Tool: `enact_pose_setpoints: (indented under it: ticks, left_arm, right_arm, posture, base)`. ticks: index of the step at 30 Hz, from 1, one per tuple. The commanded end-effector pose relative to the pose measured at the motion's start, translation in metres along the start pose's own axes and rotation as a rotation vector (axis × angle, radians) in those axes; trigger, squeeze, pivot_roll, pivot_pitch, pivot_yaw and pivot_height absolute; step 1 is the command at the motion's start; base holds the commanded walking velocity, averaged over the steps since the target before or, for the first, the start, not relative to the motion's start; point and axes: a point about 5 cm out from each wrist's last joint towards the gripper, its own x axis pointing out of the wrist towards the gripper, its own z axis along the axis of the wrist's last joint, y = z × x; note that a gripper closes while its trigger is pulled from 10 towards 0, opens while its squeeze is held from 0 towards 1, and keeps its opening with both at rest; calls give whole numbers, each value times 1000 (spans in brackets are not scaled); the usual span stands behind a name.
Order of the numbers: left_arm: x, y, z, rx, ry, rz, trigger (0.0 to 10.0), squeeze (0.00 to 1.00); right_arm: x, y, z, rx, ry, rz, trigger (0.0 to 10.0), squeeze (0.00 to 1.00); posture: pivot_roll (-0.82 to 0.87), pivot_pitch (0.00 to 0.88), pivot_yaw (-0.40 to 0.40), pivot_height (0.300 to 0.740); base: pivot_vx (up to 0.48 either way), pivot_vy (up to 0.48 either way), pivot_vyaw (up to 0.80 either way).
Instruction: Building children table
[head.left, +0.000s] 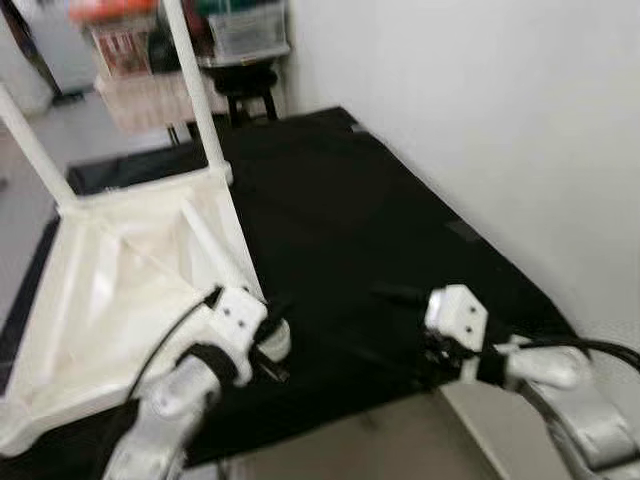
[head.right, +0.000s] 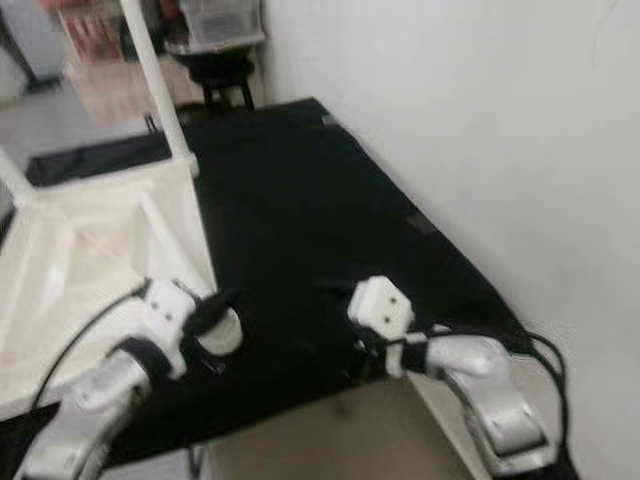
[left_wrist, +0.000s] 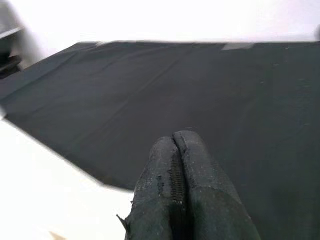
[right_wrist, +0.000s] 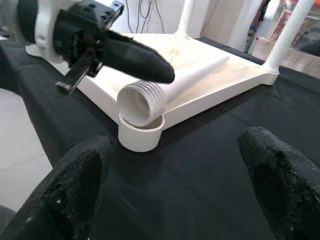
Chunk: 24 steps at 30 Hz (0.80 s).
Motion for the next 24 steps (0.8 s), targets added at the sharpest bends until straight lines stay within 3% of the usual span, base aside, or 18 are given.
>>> enact_pose_setpoints:
  ticks: [1,5,10,12,18,24]
  left_arm:
    - [-6,8,-6,-5,43,59,10000,0]
    - [-16,10,-8,-9,50,112,10000,0]
    - [-18,4,-6,-10,34,84,10000,0]
    - [-18,0,-4,-12,26,50,10000,0]
    - [-19,-3,-3,-11,29,20,10000,0]
    - [-21,-7,-3,-23,34,-5,10000,0]
  right_arm:
    - [9,5,3,-19,-3,1,10000,0]
    - [18,-3,2,-21,1,-59,10000,0]
    - [17,-5,7,-14,-43,-45,10000,0]
    - [11,-3,7,-3,-37,13,10000,0]
    - [4,-2,6,0,-17,33,10000,0]
    - [-6,0,-3,-12,58,27,10000,0]
  posture:
    - [-1,75,57,740]
    - [4,76,54,740]
    - [6,76,51,740]
    - [9,75,45,740]
    - [6,74,45,740]
    - [0,72,46,740]
  base:
    - [0,480,0]
    - [0,480,0]
    - [0,0,0]
    - [0,0,400]
    - [0,0,800]
    - [0,0,0]
